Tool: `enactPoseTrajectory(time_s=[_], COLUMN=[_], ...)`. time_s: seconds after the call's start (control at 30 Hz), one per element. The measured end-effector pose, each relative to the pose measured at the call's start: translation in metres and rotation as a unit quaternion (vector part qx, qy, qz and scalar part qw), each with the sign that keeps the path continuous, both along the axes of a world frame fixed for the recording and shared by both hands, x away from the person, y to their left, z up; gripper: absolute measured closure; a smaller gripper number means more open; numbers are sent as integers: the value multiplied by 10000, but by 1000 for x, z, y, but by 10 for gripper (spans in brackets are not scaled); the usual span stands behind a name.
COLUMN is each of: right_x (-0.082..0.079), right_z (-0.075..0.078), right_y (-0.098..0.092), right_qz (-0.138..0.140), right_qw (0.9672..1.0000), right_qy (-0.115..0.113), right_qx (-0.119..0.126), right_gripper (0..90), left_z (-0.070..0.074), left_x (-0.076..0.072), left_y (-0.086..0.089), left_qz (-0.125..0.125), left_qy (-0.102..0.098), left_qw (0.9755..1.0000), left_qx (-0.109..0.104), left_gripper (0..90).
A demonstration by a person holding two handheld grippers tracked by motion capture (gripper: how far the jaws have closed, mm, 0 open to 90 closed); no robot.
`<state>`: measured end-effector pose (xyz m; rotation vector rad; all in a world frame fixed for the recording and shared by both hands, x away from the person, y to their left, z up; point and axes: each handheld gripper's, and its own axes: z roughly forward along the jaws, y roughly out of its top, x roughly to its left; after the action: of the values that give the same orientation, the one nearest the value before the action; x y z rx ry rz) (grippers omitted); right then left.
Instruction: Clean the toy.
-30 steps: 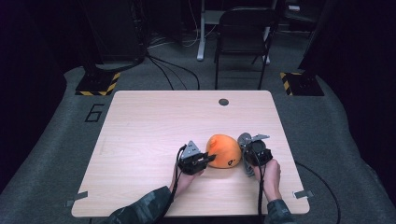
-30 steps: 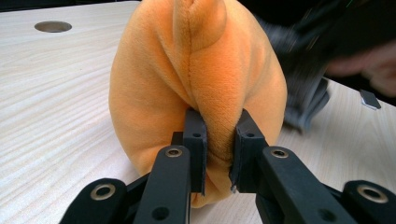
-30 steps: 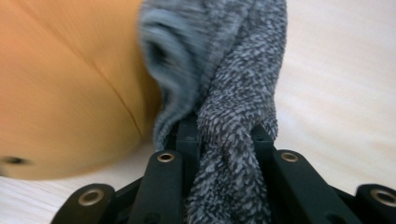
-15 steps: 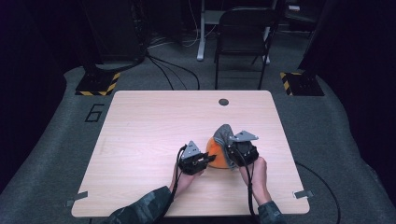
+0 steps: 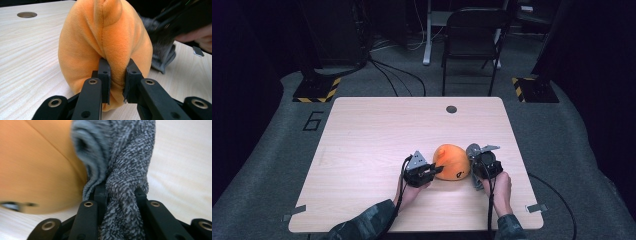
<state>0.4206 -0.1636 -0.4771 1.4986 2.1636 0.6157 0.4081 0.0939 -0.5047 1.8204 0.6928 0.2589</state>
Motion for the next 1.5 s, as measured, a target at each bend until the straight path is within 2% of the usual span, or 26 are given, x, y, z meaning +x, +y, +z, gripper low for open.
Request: enactPoseTrajectory(time_s=[0.07,0.17,0.2,0.27,0.37,0.43,0.5,0.53,0.6,0.7,0.8,1.0,1.03,1.1,1.13,1.17,1.27,1.37,1.5], right_x=[3,2,1,-6,-21,-28,-28,-26,-22,-20,-21,-20,-19,-19,-18,-18,-18,-18,-17], right_z=[-6,2,8,26,58,69,63,56,41,39,37,34,34,33,33,33,32,32,31], right_y=[-2,-1,-2,-1,7,19,31,38,45,44,43,43,41,40,41,41,41,40,39], right_qz=[10,-35,-48,-13,187,363,577,603,612,635,617,625,640,638,637,634,617,601,554], right_qw=[9999,9999,9998,9991,9945,9922,9920,9938,9937,9939,9940,9939,9943,9940,9939,9939,9940,9943,9944], right_qy=[123,34,-101,-425,-995,-1159,-1098,-924,-934,-904,-907,-905,-850,-891,-894,-896,-904,-885,-901], right_qx=[-65,-135,-133,44,273,296,225,160,-53,-22,-34,-61,-46,-41,-45,-46,-51,-11,16], right_gripper=[728,728,728,728,728,729,732,738,747,751,753,756,756,756,756,756,756,756,756], left_z=[0,0,0,0,0,0,1,1,0,1,2,9,10,14,15,16,13,11,6], left_x=[0,1,1,1,1,1,1,1,2,3,4,6,6,6,5,5,5,3,2], left_y=[0,1,1,1,1,1,1,0,0,1,2,9,11,15,17,19,23,26,27], left_qz=[2,-5,0,-15,1,1,-7,-14,0,-74,-133,-211,-191,-81,23,73,189,287,475], left_qy=[14,37,46,35,4,2,0,-4,18,-5,-53,-117,-154,-167,-153,-139,-47,91,173], left_qw=[10000,10000,10000,10000,10000,10000,10000,10000,10000,9999,9997,9992,9993,9993,9992,9990,9987,9982,9971], left_qx=[-17,-32,-32,-26,-6,1,9,43,45,96,184,304,299,312,363,418,478,510,567], left_gripper=[787,786,786,785,784,782,777,772,755,729,643,404,383,323,299,229,166,154,151])
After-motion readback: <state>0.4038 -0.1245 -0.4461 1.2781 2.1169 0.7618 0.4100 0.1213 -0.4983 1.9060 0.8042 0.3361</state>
